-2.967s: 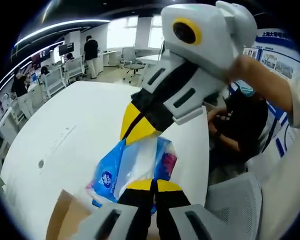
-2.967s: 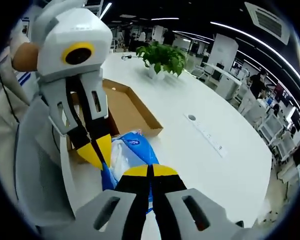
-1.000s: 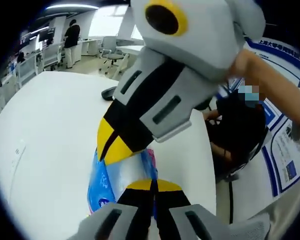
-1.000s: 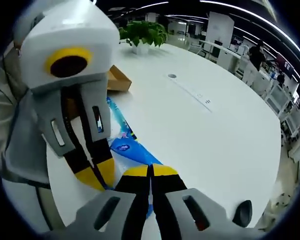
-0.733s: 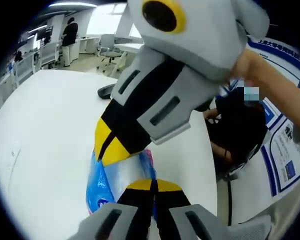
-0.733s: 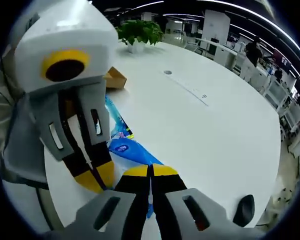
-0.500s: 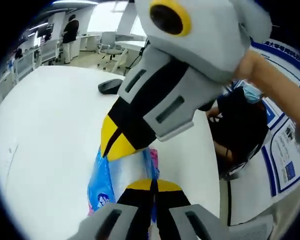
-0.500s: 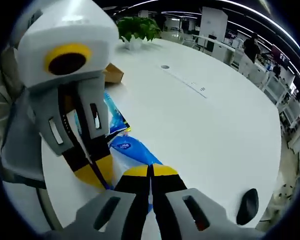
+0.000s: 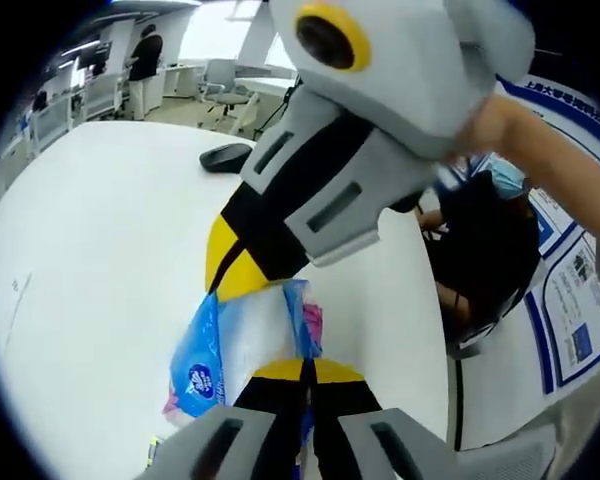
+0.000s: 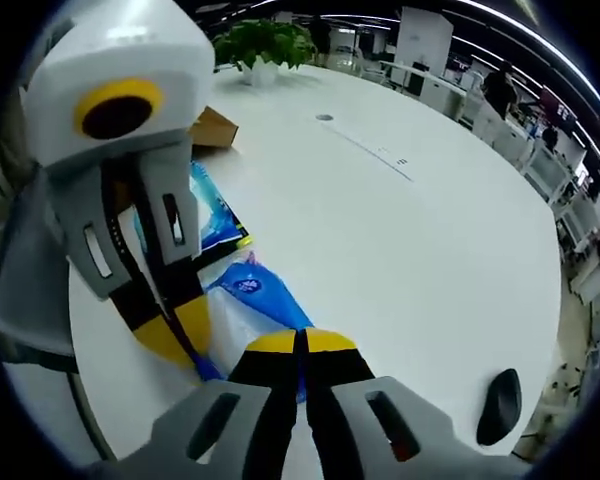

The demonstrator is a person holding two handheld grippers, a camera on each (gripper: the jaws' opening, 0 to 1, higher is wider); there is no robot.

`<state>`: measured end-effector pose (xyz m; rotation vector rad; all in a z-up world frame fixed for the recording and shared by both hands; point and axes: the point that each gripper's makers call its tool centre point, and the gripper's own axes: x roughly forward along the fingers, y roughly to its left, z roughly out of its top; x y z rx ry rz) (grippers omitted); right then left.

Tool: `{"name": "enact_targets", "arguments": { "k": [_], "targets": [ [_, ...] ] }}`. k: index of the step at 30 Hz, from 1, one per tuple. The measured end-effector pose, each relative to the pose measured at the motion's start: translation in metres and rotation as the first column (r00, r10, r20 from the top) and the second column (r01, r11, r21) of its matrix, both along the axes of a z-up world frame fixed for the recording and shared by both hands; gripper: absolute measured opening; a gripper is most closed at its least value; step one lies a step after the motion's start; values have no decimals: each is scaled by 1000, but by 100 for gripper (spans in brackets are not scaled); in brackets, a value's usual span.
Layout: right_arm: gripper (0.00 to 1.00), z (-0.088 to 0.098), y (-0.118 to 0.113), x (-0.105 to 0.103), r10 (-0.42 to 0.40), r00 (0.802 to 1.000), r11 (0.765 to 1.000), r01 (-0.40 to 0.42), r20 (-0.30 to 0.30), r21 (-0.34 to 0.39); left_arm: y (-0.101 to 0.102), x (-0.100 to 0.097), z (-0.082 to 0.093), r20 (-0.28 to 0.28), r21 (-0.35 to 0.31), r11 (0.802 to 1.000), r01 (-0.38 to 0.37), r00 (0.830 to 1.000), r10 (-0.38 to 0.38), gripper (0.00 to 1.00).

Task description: Operate the shoe box by opening the lid, removing the specified soft item, and placing it in the target area until the item is outside and the box remains undamaged.

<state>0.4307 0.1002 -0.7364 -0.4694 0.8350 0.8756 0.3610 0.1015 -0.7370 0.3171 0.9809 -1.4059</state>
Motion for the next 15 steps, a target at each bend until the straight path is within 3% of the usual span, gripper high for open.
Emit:
{"name": "enact_targets", "arguments": {
  "k": [9, 13, 15],
  "targets": [
    [0, 0, -1, -1, 3, 1000, 1000, -2, 7, -18, -3, -3, 0, 24, 16, 1000, 9, 1000, -9, 1],
    [8, 1, -3, -2, -7, 1000, 1000, 7, 19, -30, 0, -8, 1, 20, 14, 1000, 7, 1000, -8, 7],
    [12, 3, -5, -2, -11, 1000, 999, 12, 26, -36, 1, -7, 3, 60, 7, 1000, 19, 998, -20, 10]
  ]
}}
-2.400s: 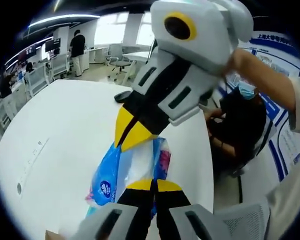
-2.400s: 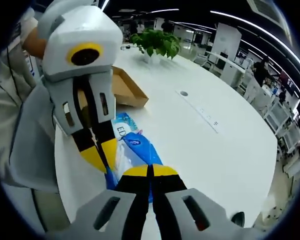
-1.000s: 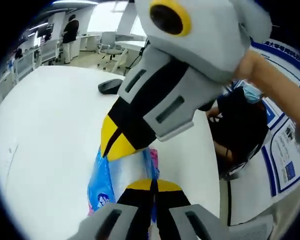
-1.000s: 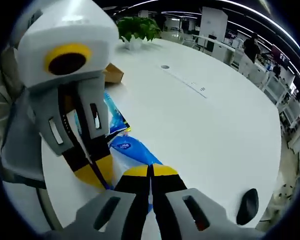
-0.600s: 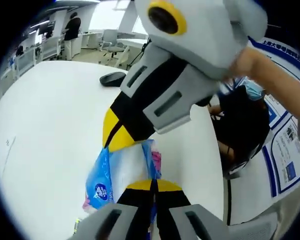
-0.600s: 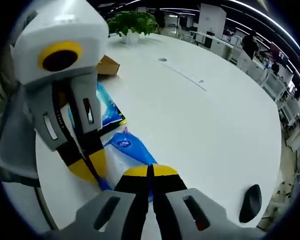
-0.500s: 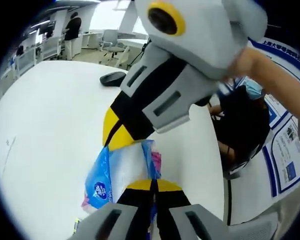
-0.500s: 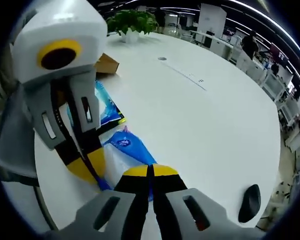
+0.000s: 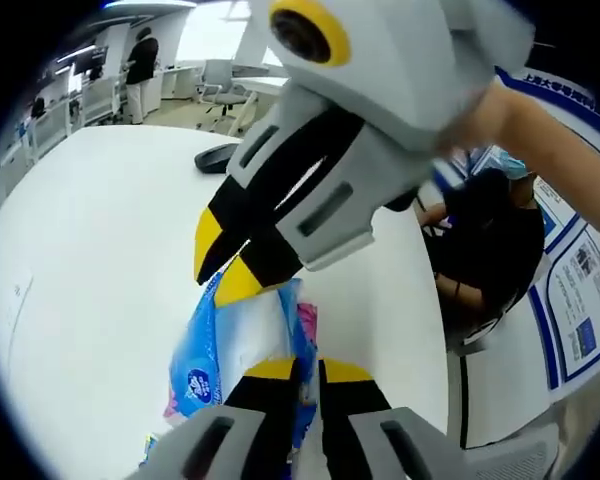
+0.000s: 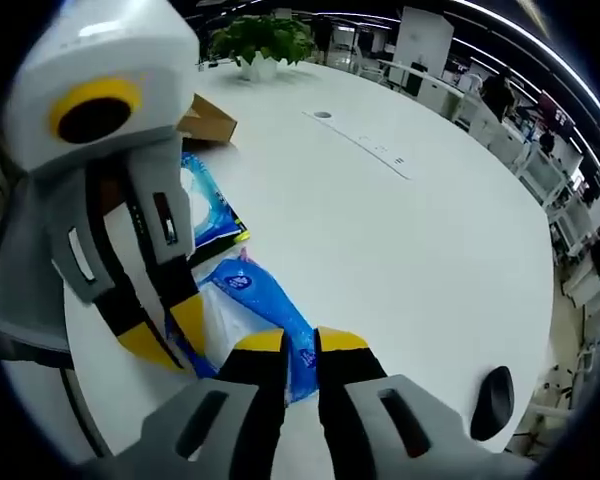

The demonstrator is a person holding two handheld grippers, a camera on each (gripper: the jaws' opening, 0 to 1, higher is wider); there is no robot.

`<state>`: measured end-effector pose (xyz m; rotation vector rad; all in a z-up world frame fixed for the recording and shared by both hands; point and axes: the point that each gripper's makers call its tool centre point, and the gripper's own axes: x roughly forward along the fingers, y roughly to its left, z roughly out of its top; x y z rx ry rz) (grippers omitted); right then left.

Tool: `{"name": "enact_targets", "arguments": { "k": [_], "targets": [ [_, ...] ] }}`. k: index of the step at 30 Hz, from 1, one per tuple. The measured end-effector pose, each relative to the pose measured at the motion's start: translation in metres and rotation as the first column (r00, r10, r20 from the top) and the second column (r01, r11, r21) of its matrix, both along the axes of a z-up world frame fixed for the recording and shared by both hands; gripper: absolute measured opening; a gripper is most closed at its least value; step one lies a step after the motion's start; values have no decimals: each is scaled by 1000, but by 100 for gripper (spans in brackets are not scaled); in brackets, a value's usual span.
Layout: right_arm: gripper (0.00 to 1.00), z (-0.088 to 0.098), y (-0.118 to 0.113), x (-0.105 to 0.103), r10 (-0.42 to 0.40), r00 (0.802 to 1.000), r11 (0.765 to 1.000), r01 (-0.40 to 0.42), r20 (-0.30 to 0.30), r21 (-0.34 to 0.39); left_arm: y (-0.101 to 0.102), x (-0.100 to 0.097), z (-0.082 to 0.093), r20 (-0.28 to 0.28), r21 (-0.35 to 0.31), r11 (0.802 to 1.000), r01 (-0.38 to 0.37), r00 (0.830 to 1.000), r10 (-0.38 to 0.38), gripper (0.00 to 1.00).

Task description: Operate the shoe box by opening the lid, removing the specified soft item, and placing it in the target area until the item is outside and the box remains undamaged.

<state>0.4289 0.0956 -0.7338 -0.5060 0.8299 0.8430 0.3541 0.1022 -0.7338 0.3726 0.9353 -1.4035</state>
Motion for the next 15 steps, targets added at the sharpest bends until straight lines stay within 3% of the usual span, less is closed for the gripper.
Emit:
{"name": "enact_targets", "arguments": {
  "k": [4, 15],
  "targets": [
    [15, 6, -2, -1, -11, 1000, 1000, 11, 16, 0, 4, 2, 4, 64, 9, 1000, 27, 998, -27, 18],
    [29, 26, -3, -10, -60, 997, 998, 60, 39, 6, 26, 2, 29, 133, -4, 1000, 31, 991, -30, 27]
  ]
}}
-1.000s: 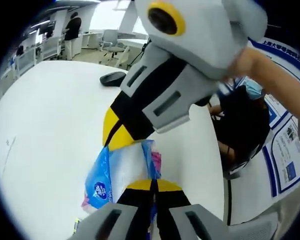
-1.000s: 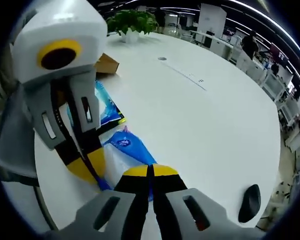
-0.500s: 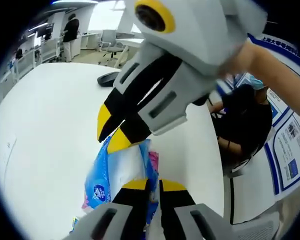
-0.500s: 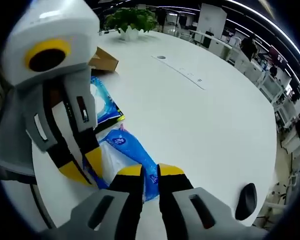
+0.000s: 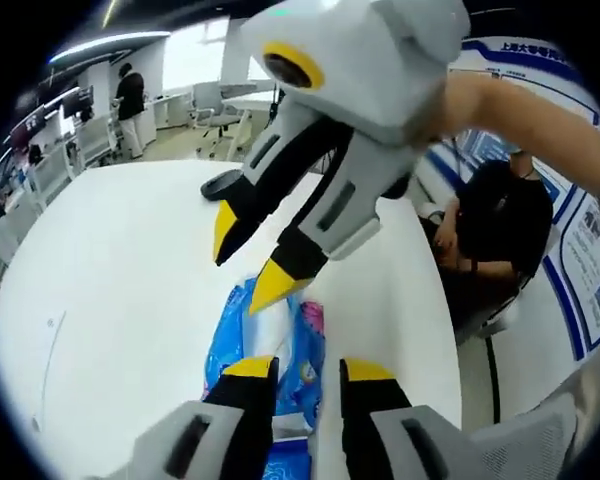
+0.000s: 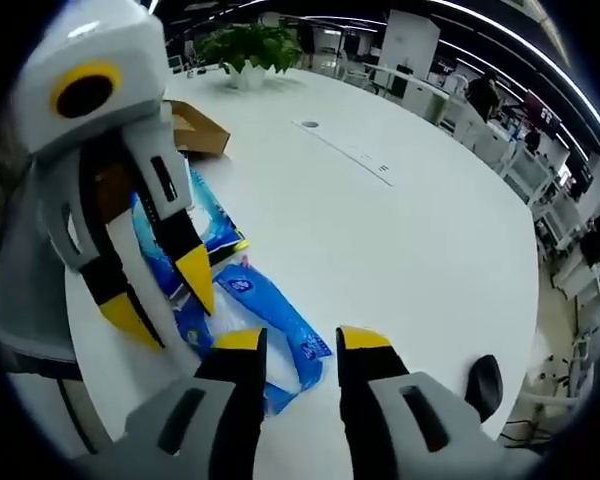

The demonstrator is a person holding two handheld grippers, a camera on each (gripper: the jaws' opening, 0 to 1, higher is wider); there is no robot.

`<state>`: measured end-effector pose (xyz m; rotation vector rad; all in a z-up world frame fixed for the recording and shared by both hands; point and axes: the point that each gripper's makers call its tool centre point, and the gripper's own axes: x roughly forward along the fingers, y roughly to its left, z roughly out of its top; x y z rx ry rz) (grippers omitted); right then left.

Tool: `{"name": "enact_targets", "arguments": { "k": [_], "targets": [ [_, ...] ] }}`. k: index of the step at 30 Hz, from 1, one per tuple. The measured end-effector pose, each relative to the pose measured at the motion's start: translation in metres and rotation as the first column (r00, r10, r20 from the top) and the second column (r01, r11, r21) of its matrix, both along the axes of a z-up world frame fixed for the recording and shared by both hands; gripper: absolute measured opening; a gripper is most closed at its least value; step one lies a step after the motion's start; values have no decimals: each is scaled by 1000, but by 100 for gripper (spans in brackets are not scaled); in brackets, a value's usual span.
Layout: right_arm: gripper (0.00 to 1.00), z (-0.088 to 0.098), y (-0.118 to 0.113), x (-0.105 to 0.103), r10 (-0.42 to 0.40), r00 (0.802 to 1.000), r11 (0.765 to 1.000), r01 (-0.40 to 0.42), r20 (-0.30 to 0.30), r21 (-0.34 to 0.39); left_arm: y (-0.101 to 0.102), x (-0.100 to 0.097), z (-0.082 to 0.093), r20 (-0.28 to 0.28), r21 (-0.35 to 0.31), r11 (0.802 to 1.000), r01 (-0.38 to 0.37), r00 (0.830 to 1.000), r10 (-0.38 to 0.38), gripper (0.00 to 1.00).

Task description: Operate the shoe box by opening the lid, removing the specified soft item, and placing it in the target area until the item is outside and the box remains undamaged.

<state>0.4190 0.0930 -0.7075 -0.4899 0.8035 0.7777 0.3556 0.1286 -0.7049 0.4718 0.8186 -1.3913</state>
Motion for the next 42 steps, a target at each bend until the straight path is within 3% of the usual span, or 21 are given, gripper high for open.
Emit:
{"name": "enact_targets", "arguments": {
  "k": [3, 12, 22, 28, 36, 42],
  "targets": [
    [31, 9, 3, -3, -17, 1000, 1000, 17, 13, 8, 10, 2, 11, 26, -25, 999, -22, 999, 23, 29],
    [40, 28, 19, -28, -31, 999, 999, 31, 25, 17, 57, -7, 32, 23, -96, 984, -153, 987, 156, 34],
    [48, 45, 40, -52, -23, 999, 1000, 23, 33, 20, 109, -11, 53, 60, -149, 956, -253, 962, 265, 41],
    [50, 55, 54, -63, -11, 999, 1000, 10, 43, 24, 142, -8, 69, 73, -192, 927, -323, 937, 342, 44],
    [52, 64, 83, -75, 33, 998, 999, -34, 49, 36, 181, -9, 76, 87, -215, 898, -385, 908, 410, 49],
    [53, 70, 105, -82, 77, 996, 996, -79, 42, 44, 211, -15, 85, 81, -246, 869, -429, 884, 460, 61]
  ]
}}
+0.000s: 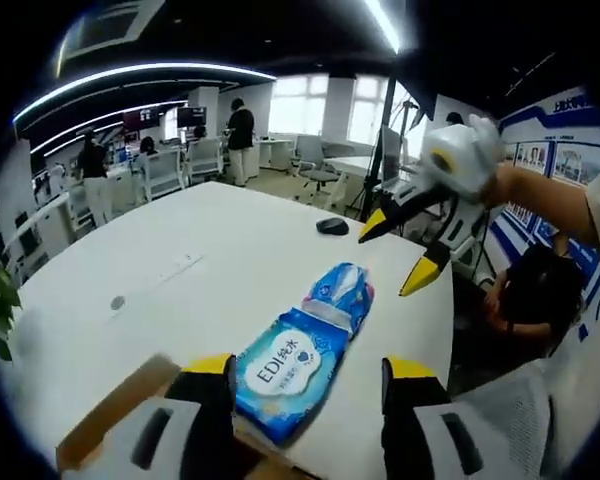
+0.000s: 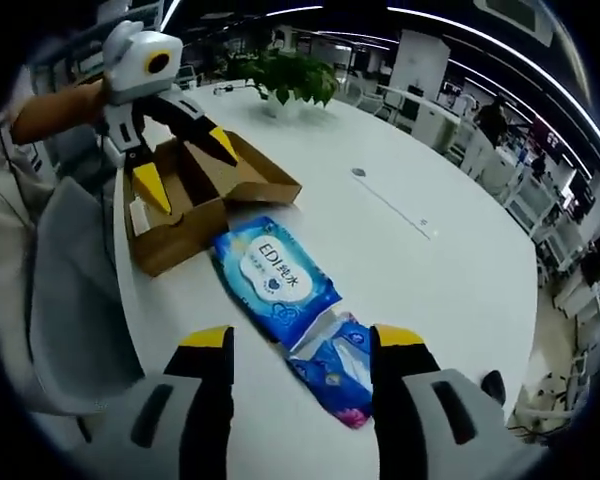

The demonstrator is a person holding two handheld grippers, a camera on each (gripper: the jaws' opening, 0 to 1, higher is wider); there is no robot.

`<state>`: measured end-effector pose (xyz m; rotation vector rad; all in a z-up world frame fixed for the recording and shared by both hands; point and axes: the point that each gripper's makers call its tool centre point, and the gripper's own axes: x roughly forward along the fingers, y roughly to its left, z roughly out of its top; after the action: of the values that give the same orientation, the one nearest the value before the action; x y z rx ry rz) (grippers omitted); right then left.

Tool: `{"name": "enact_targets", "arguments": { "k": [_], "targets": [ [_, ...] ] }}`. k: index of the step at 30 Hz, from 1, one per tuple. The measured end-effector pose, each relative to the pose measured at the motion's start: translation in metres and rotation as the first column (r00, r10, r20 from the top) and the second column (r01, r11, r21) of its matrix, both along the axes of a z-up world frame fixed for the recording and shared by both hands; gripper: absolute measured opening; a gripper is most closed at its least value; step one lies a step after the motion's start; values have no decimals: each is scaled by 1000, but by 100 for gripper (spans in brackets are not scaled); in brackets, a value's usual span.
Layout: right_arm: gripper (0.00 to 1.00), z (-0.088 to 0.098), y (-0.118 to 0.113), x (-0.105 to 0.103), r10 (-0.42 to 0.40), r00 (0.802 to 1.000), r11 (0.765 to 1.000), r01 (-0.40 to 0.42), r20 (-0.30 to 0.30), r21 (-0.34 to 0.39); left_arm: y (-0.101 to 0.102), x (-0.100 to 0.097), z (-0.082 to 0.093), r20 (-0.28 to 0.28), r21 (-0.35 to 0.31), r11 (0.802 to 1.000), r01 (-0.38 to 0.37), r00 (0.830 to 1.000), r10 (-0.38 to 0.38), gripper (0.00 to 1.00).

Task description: Operate the shoe box by opening the lid, removing the specified soft item, and placing it in the target area until the item is outside and the box remains undamaged.

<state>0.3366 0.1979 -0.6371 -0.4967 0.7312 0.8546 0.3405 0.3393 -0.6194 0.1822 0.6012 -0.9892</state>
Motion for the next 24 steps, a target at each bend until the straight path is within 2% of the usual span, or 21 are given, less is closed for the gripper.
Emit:
{"name": "enact_targets", "arguments": {
  "k": [7, 14, 18, 22, 24],
  "targets": [
    [54, 6, 33, -8, 77, 997, 997, -77, -4, 13, 44, -7, 8, 36, 23, 998, -56, 998, 55, 67],
    [54, 7, 65, -16, 169, 986, 986, -168, -7, 19, 89, -12, 11, 53, 33, 991, -127, 991, 125, 72],
    [49, 7, 87, -21, 232, 973, 972, -232, -6, 27, 123, -16, 13, 73, 39, 982, -186, 980, 183, 75],
    [50, 7, 110, -28, 294, 956, 955, -293, -5, 44, 146, -19, 13, 74, 41, 973, -226, 972, 223, 77],
    [50, 3, 124, -33, 344, 939, 938, -344, -11, 41, 160, -21, 14, 86, 45, 968, -246, 967, 241, 77]
  ]
}}
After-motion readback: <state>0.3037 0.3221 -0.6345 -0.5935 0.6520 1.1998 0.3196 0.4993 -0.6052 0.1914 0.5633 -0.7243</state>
